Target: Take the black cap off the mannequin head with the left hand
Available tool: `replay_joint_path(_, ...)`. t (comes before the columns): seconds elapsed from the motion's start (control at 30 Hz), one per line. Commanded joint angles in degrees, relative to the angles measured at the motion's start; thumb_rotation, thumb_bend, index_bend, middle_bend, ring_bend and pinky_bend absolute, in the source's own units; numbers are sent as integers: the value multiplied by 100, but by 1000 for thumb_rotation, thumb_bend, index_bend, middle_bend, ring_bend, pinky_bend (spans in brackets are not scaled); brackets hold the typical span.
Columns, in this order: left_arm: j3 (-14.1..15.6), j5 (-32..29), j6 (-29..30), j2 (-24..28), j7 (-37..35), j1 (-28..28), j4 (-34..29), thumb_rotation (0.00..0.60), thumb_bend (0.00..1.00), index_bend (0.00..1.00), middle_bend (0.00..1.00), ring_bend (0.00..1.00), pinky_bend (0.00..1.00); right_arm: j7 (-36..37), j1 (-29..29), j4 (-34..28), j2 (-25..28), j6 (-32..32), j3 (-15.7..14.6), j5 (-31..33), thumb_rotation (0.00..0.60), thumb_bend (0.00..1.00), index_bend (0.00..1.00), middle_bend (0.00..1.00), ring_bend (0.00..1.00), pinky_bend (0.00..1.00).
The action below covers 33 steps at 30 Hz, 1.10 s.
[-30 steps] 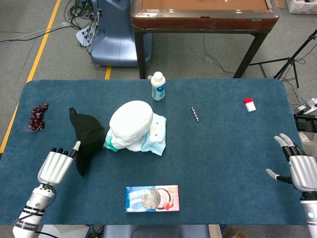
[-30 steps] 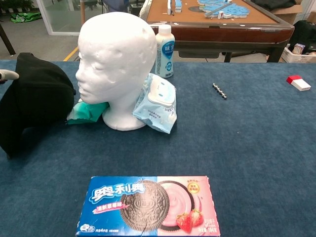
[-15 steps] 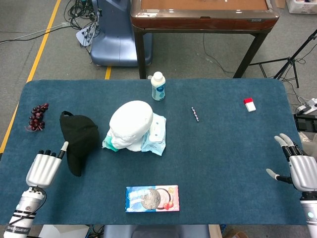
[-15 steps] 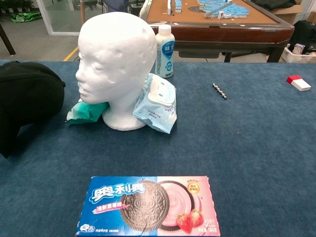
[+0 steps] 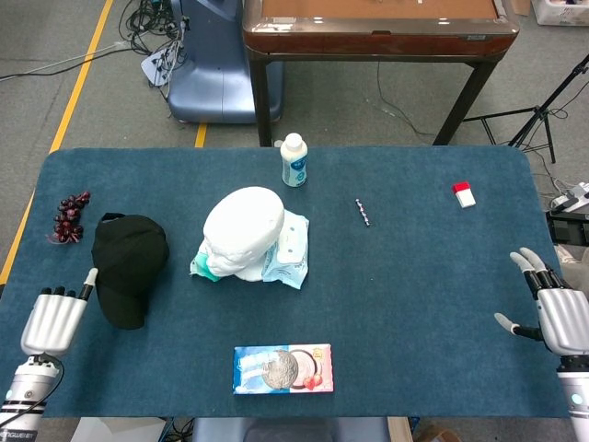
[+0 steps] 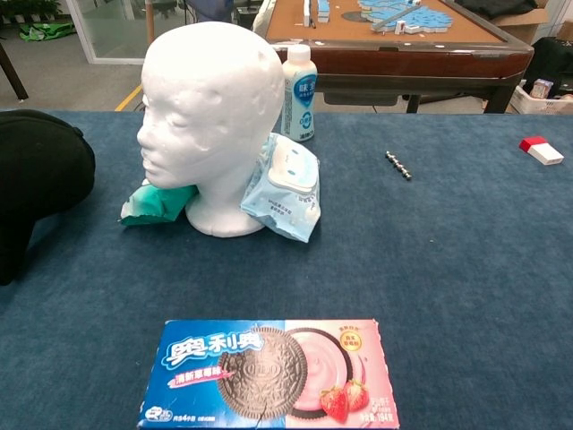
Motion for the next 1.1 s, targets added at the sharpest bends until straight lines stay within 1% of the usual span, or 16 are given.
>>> replay_joint_path(0.03, 3, -87, 35, -5, -87, 65, 105, 600, 371, 122, 653, 511, 577, -2, 0, 0, 0, -3, -3, -3, 600, 82, 87, 110, 170, 383)
replay_joint_path(0.17, 15, -115, 115, -1, -295, 155, 248, 600, 371, 133, 653, 512, 578, -27, 2, -3, -7, -3, -4, -4, 600, 82, 86, 110, 170, 384)
replay_joint_path(0.43, -43, -300, 239, 6, -424, 281, 421, 600, 373, 151, 653, 513, 583, -53, 2, -9, -15, -1, -4, -1, 600, 82, 87, 110, 170, 384)
replay_joint_path(0.67, -119, -460, 359, -9, -401, 357, 428, 600, 378, 195, 649, 513, 583, -50, -1, -11, -15, 4, -5, -5, 600, 82, 87, 110, 170, 384)
replay_joint_path(0.77, -164, -448, 440, -16, -521, 380, 384, 600, 379, 220, 636, 510, 583, -49, -3, -12, -16, 8, -8, -11, 600, 82, 87, 110, 170, 384)
replay_joint_path(0.87, -216, -364, 546, -41, -732, 394, 341, 600, 379, 259, 583, 490, 584, -61, -3, -10, -21, 9, -8, -11, 600, 82, 86, 110, 170, 384)
replay_joint_path(0.93, -247, -260, 619, -68, -943, 396, 319, 600, 378, 282, 500, 452, 583, -75, -2, -11, -24, 8, -7, -10, 600, 82, 86, 110, 170, 384)
replay_joint_path(0.97, -257, -209, 647, -78, -1038, 396, 311, 600, 378, 285, 476, 435, 583, -83, -1, -10, -28, 8, -7, -10, 600, 82, 87, 110, 170, 384)
replay_joint_path(1.0, -266, -171, 672, -89, -1116, 398, 304, 600, 378, 279, 444, 405, 580, -91, 0, -8, -31, 6, -7, -9, 600, 82, 87, 110, 170, 384)
replay_joint_path(1.07, -307, -107, 757, -133, -1244, 406, 291, 600, 378, 222, 368, 325, 544, -124, 4, -1, -39, -2, -4, 3, 600, 82, 87, 110, 170, 384)
replay_joint_path(1.1, -317, -63, 796, -156, -1284, 407, 300, 600, 378, 182, 313, 273, 511, -141, 9, 1, -43, -12, -1, 15, 600, 82, 87, 109, 170, 384)
